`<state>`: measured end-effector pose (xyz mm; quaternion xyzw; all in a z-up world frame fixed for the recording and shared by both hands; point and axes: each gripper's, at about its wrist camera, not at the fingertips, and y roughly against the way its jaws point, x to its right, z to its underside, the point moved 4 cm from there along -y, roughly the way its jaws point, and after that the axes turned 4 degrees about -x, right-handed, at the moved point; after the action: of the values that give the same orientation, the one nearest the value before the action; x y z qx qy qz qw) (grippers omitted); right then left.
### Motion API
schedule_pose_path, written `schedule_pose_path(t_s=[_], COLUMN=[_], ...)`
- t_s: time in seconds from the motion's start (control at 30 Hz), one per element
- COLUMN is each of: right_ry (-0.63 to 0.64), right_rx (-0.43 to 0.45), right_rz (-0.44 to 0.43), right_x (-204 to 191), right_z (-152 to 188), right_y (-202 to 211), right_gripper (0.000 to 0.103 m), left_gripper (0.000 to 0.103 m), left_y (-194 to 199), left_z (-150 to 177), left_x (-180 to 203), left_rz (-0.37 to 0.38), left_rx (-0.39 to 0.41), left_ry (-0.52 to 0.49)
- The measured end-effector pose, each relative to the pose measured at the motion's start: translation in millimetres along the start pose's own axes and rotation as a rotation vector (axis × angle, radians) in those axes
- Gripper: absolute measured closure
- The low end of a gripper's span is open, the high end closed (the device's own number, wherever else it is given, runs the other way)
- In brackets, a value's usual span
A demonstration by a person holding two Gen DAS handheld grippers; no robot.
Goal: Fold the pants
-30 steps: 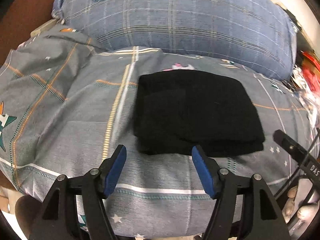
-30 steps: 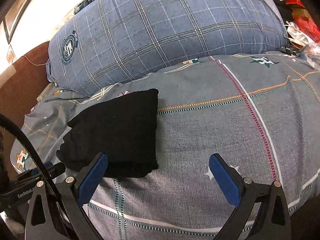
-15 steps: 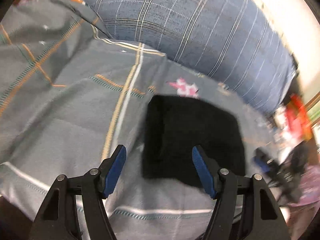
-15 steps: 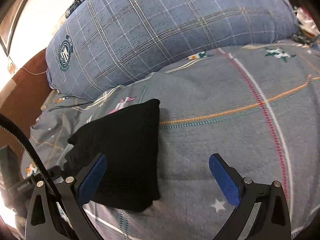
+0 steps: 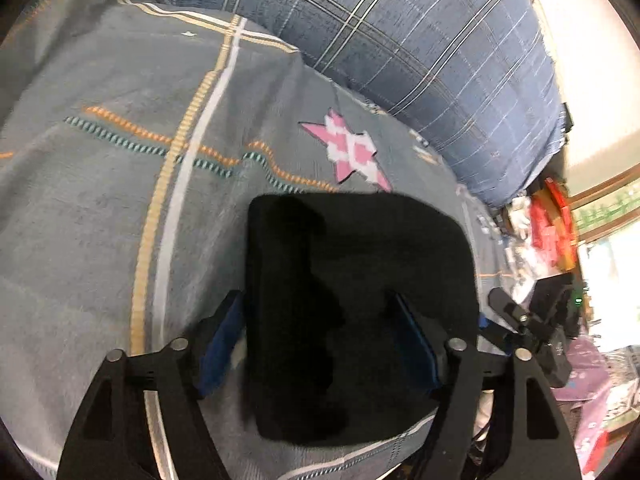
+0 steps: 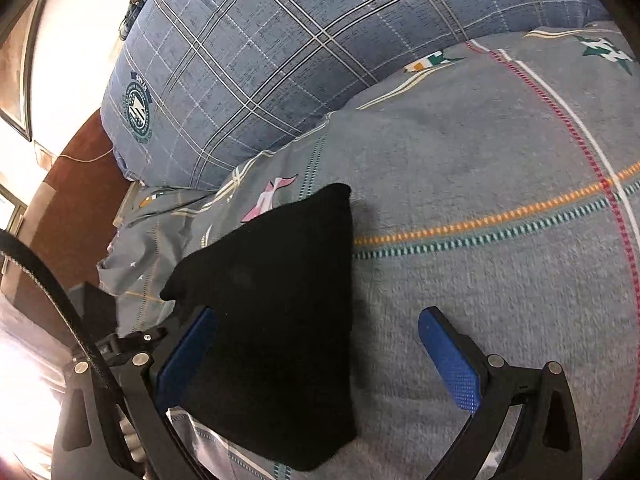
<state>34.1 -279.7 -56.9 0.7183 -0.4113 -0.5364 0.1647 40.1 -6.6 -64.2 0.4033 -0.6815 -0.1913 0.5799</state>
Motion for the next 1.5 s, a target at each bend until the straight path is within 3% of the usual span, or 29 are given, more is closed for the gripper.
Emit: schedule_pose_path(t_s=[0.1, 0.17, 0.2, 0.23, 0.27, 0.37, 0.53, 0.6, 0.7, 0.83, 0.93, 1.07, 1.2, 1.3, 1.33, 1.37, 1.43, 1.5], right_ry=[0.013, 0.020, 0.023, 0.029, 0.028, -0.019, -0.031, -0.050, -0.109, -0.161, -0.173, -0.194, -0.182, -0.186, -0.187, -0.181, -0.154, -0.144], right_rx=[-0.019, -0.075, -0.081, -0.073, -0.069, -0.032, 0.046, 0.059, 0.043, 0.033, 0.036, 0.037, 0.031, 0.036, 0.042, 0.048, 0.028, 0.029], right_rz=[-0.031, -0.100, -0.091, -0.093, -0.108, -0.187, -0.201, -0.160, -0.106, -0.117, -0.121, -0.144, -0.141, -0.167, -0.169, -0.169, -0.168, -0.166], right_x=[-5, -15, -18, -21, -22, -21, -14, 0, 27, 52, 60, 67, 65, 63, 61, 58, 48, 41], right_z=[-6, -7, -7, -8, -8, -14, -20, -19, -15, -9, -8, -5, -5, -8, -9, -10, -10, -9], right_y=[-9, -22, -25, -24, -21, -1, 38, 45, 40, 35, 33, 28, 28, 27, 26, 25, 20, 21], right_gripper=[0.003, 0.030, 0.031, 0.042, 0.060, 0.072, 0.073, 0.073, 0.073, 0.066, 0.060, 0.059, 0.057, 0.047, 0.042, 0.041, 0.041, 0.048], left_gripper=[0.025, 0.025, 0.025, 0.025, 0.025, 0.025, 0.025, 0.025, 0.025, 0.025, 0.025, 0.024, 0.013, 0.012, 0.018, 0.034, 0.046, 0.054], left_y=[-2, -3, -3, -2, -2, -2, -23, -30, -24, -11, -15, -35, -46, -52, -53, -53, -46, -34], left_z=[-3, -1, 0, 1, 1, 1, 1, 1, 3, 2, 2, 8, 6, 3, 3, 5, 8, 11], left_x=[4, 11, 14, 15, 19, 28, 56, 58, 54, 50, 48, 50, 64, 70, 72, 75, 79, 83], left_rz=[-0.016, -0.050, -0.052, -0.045, -0.034, -0.013, 0.021, 0.010, 0.038, 0.033, 0.023, 0.076, 0.085, 0.055, 0.026, -0.016, -0.046, -0.053], left_rx=[-0.006, -0.003, -0.003, -0.004, -0.001, -0.006, -0.048, -0.051, -0.025, -0.004, -0.038, -0.112, -0.116, -0.110, -0.106, -0.097, -0.081, -0.054], left_ry=[-0.009, -0.028, -0.023, -0.015, -0.006, 0.001, -0.042, -0.034, -0.004, -0.009, -0.023, -0.022, -0.065, -0.081, -0.098, -0.118, -0.144, -0.161])
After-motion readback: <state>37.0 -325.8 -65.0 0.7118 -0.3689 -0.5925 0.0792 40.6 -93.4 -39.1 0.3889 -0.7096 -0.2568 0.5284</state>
